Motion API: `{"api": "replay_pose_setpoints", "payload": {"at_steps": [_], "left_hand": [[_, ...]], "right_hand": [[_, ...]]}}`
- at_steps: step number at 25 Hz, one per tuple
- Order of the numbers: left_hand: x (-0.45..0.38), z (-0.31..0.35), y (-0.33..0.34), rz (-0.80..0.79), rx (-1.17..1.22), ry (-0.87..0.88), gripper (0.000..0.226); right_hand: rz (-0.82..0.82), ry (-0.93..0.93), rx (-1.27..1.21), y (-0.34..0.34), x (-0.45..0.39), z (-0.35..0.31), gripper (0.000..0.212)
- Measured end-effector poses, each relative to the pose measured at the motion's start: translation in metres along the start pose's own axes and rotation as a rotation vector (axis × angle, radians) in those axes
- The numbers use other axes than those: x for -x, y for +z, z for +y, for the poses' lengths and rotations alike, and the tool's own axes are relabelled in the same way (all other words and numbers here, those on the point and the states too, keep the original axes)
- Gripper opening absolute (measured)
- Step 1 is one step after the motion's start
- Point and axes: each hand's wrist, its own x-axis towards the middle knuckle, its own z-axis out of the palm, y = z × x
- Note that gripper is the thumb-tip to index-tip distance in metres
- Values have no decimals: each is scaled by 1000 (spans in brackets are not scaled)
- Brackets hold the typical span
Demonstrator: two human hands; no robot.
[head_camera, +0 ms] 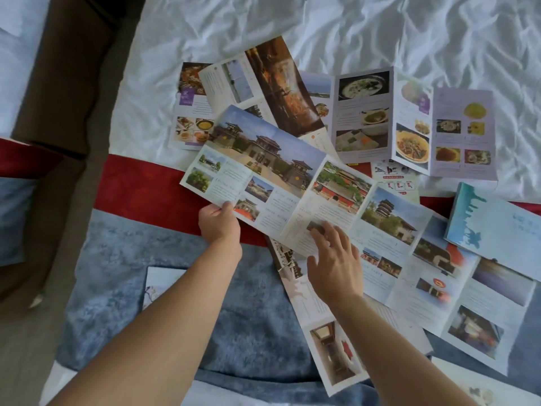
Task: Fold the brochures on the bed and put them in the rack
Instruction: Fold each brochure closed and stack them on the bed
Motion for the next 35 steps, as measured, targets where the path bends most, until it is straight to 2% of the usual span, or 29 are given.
{"api": "replay_pose_setpoints", "payload": {"at_steps": [2,6,8,10,18,21,23,25,31,33,35], "left_hand": [[-1,2,-5,-9,-96,138,12],[2,-4,-19,-109,-337,596,27],[3,-11,-25,-128,-397,725,21],[3,-18,-30,-179,-465,768,27],[-5,-2,-12,-293,-548,629,36],[-3,6,-2,-294,-544,566,16],[2,10,2,-341,-462,413,6],[8,13,1,-353,-329,258,9],[34,19,-8,-296,71,-63,11],[46,17,-7,-350,152,-142,11],[61,10,-5,-410,107,-152,11]], "right_hand": [[-3,31,23,-1,0,-5,62],[-6,92,-18,-5,-5,-12,66],[3,104,-30,-7,-6,-13,64],[17,116,-28,-9,-5,-14,62],[13,203,-74,-9,2,-2,61],[-3,234,-115,-7,4,2,62],[-9,253,-134,-9,6,3,62],[-6,284,-145,-12,7,5,62],[-14,398,-187,-19,20,26,70],[-20,410,-215,-21,27,32,71],[-24,414,-231,-24,34,37,71]]}}
